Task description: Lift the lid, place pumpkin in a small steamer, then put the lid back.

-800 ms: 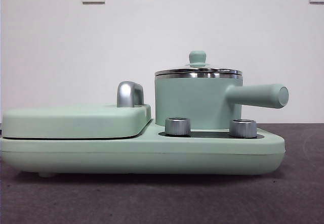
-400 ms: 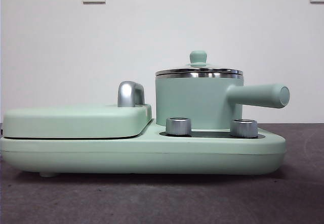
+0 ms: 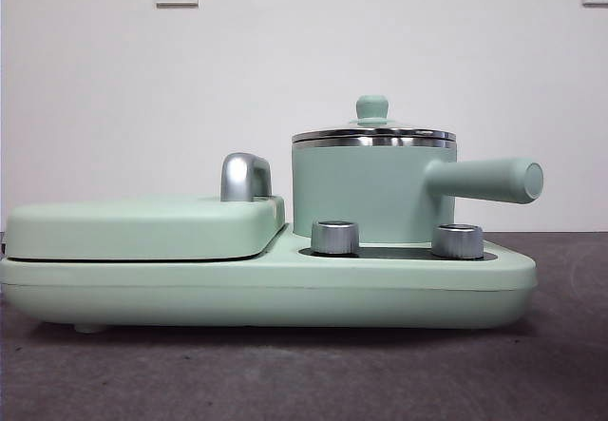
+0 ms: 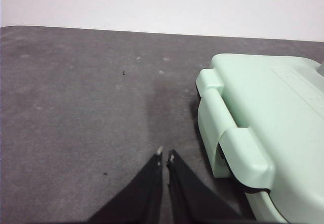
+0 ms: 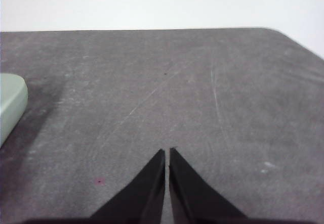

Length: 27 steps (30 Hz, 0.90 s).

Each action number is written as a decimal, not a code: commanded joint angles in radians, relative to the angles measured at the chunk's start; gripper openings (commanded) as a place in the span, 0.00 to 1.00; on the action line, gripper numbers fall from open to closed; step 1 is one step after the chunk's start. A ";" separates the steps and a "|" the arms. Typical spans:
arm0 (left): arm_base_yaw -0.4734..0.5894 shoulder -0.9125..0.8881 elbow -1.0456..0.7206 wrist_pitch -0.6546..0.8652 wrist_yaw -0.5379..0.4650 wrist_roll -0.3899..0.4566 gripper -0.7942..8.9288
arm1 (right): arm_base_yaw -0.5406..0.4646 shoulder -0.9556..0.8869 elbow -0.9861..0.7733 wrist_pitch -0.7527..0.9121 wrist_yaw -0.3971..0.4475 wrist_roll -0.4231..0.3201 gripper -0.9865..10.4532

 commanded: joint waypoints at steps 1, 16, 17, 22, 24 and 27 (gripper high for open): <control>0.002 -0.001 -0.018 -0.008 -0.002 -0.001 0.10 | 0.000 -0.002 -0.005 -0.007 -0.014 -0.047 0.10; 0.002 -0.001 -0.018 -0.008 -0.002 -0.001 0.10 | 0.004 -0.002 -0.005 0.016 -0.071 -0.013 0.10; 0.002 0.000 -0.018 -0.008 -0.002 -0.001 0.10 | 0.004 -0.002 -0.005 0.017 -0.071 -0.012 0.10; 0.002 0.000 -0.018 -0.008 -0.002 -0.001 0.10 | 0.004 -0.002 -0.005 0.018 -0.071 -0.013 0.10; 0.002 0.000 -0.018 -0.008 -0.002 -0.001 0.10 | 0.004 -0.002 -0.005 0.018 -0.071 -0.013 0.10; 0.002 0.000 -0.018 -0.008 -0.002 -0.001 0.10 | 0.004 -0.002 -0.005 0.018 -0.071 -0.013 0.10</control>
